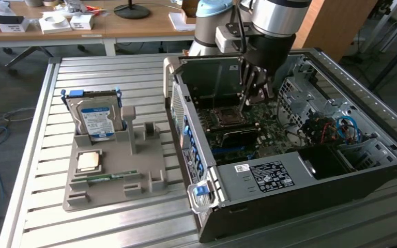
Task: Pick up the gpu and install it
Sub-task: 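Press down on the gpu until it lock into place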
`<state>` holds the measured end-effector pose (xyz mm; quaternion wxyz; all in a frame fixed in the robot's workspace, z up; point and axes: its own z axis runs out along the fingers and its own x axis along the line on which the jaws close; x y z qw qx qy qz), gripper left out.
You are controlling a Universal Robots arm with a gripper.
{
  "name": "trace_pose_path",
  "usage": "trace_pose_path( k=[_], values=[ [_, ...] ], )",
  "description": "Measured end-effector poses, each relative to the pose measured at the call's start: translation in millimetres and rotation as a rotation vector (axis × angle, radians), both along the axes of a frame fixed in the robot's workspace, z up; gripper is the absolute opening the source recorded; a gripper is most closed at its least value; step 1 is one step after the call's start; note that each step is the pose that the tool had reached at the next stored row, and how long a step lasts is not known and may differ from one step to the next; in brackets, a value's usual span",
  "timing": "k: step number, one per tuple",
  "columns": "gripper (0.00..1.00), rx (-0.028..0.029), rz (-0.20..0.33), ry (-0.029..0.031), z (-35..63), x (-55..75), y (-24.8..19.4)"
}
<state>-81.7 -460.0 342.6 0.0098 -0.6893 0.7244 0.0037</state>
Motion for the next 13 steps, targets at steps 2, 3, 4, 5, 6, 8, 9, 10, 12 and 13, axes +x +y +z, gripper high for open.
trace_pose_path(
  k=[2, 3, 4, 5, 6, 8, 9, 10, 12, 13],
  values=[
    [0.11, 0.0000, 0.000, 0.0000, -3.6, -0.2, 0.0],
    [0.11, -0.0001, 0.000, 0.0000, -5.4, -0.3, 0.0],
    [0.11, 0.0001, 0.000, 0.0000, -7.2, -0.4, 0.0],
    [0.11, 0.0001, 0.000, 0.0000, -9.0, -0.5, 0.1],
    [0.11, 0.0001, 0.000, -0.0001, -11.0, -0.6, 0.0],
    [0.11, 0.0000, 0.000, 0.0000, -14.6, -0.7, 0.0],
    [0.11, 0.0001, 0.000, 0.0000, -16.4, -0.8, 0.0],
    [0.11, 0.0000, 0.000, 0.0000, -18.2, -0.9, 0.0],
    [0.11, 0.0000, 0.000, 0.0000, -21.7, -1.0, 0.0],
    [0.11, 0.0000, 0.000, 0.0000, -23.7, -1.1, 0.0]
  ],
)
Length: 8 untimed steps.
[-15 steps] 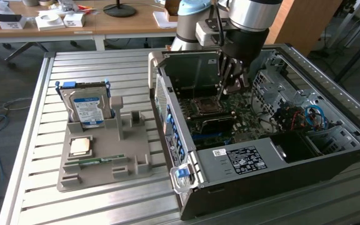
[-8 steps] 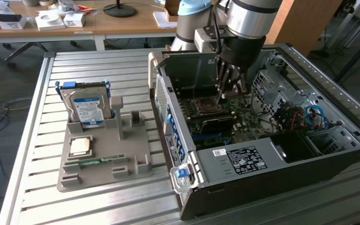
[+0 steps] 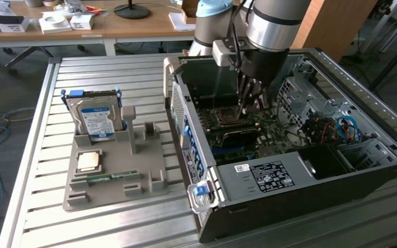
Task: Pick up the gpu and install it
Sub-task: 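Press down on the gpu until it lock into place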
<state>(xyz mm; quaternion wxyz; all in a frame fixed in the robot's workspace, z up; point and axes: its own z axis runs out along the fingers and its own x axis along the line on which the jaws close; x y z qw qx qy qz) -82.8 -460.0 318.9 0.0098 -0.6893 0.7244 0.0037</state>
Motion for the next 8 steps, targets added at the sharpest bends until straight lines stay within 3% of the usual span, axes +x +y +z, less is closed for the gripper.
trace_pose_path(
  k=[8],
  values=[
    [0.11, 0.0000, 0.000, 0.0000, -14.2, -0.5, 0.0]
  ],
)
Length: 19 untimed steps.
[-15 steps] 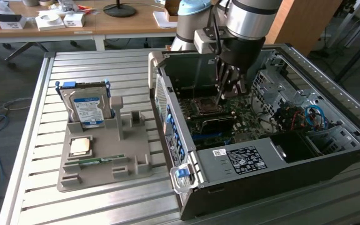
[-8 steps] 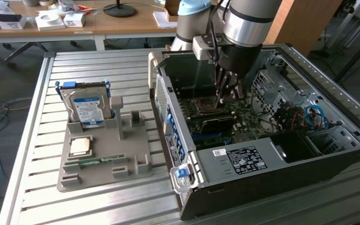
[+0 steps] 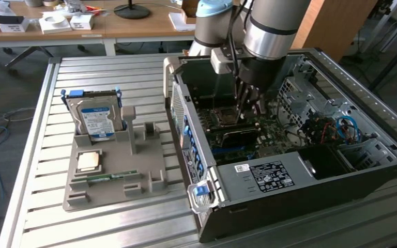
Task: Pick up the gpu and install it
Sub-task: 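Press down on the gpu until it lock into place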
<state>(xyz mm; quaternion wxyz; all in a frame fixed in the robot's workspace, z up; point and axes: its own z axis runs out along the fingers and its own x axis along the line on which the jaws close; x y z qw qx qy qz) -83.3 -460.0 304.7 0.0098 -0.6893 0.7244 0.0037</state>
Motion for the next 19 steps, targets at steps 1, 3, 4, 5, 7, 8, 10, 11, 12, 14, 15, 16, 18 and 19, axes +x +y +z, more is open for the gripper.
trace_pose_path(
  k=[1, 3, 4, 5, 7, 8, 10, 11, 12, 14, 15, 16, 18, 19],
  values=[
    [0.11, -0.0001, 0.000, 0.0000, -1.6, -0.1, 0.0],
    [0.11, 0.0000, 0.000, 0.0000, -4.7, -0.2, 0.0],
    [0.11, 0.0001, 0.000, 0.0000, -6.2, -0.3, 0.0],
    [0.11, 0.0002, 0.000, 0.0000, -7.7, -0.3, 0.0],
    [0.11, 0.0001, 0.000, 0.0000, -10.5, -0.4, 0.0],
    [0.11, 0.0001, 0.000, 0.0000, -11.7, -0.4, 0.0],
    [0.11, -0.0001, 0.000, 0.0000, -12.2, -0.4, 0.0],
    [0.11, -0.0001, 0.000, 0.0001, -12.2, -0.4, 0.0],
    [0.11, -0.0001, 0.000, 0.0001, -12.2, -0.4, 0.0],
    [0.11, 0.0002, 0.000, -0.0001, -12.6, -1.4, 0.6],
    [0.11, 0.0001, 0.000, -0.0001, -12.7, -2.5, 1.5],
    [0.11, 0.0000, 0.000, -0.0002, -12.9, -3.4, 2.7],
    [0.11, 0.0000, 0.000, -0.0002, -13.4, -5.7, 6.4],
    [0.11, 0.0000, 0.000, -0.0002, -13.7, -6.8, 8.3]
  ],
)
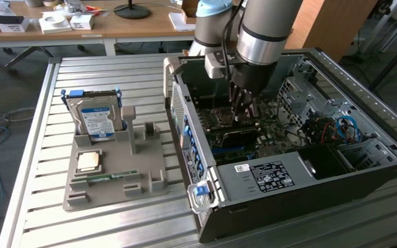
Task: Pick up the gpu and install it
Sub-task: 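Press down on the gpu until it lock into place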
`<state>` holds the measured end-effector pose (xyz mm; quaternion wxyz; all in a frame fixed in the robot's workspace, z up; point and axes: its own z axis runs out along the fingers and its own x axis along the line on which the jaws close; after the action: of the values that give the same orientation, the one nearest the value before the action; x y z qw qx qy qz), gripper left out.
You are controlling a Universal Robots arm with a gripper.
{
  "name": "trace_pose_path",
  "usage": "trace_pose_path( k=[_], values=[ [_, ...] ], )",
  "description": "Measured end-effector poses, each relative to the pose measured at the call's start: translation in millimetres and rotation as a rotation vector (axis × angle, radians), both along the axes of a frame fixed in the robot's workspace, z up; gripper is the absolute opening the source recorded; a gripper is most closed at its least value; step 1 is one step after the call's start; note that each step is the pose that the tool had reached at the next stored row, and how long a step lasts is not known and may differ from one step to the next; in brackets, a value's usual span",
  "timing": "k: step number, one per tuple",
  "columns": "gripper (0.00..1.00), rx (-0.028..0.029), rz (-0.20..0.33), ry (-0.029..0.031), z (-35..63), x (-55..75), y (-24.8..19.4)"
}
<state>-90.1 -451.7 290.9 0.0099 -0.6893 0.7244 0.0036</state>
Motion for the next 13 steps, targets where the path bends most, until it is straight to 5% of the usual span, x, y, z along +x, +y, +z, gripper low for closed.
trace_pose_path(
  k=[13],
  values=[
    [0.11, 0.0001, 0.000, -0.0001, -11.9, -1.5, 1.5]
  ],
)
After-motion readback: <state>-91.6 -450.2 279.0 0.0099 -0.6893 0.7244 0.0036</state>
